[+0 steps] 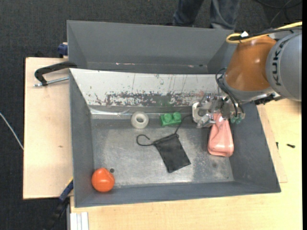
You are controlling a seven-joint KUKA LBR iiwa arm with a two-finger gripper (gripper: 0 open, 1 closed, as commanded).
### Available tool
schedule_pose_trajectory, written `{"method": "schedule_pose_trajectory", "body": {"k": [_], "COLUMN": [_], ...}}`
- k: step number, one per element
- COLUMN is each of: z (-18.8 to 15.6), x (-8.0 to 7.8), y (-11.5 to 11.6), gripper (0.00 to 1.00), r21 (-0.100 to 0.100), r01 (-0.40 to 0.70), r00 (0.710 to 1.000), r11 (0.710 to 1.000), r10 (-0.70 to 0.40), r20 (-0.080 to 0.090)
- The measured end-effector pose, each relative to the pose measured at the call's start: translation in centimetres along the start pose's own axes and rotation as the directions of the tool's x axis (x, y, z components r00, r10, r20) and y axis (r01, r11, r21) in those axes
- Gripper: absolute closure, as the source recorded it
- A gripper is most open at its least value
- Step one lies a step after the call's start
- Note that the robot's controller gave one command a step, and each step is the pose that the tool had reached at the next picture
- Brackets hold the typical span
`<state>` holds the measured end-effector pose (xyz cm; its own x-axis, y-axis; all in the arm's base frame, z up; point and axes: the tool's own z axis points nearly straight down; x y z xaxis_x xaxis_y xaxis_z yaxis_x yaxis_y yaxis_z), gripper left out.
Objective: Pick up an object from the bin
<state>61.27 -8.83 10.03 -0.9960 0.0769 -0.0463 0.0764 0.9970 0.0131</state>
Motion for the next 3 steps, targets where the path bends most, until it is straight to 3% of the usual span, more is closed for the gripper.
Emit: {"method": "schedule_pose_trajectory", "body": {"k": [3], "z": [-0.41], "x": [0.39], "y": [0.03], "gripper": [1.0], "r21": [0.003], "r01": [-0.003], "r00": [1.0], "r11": [1.0], "r10": [0.003], "r20": [-0.002]}}
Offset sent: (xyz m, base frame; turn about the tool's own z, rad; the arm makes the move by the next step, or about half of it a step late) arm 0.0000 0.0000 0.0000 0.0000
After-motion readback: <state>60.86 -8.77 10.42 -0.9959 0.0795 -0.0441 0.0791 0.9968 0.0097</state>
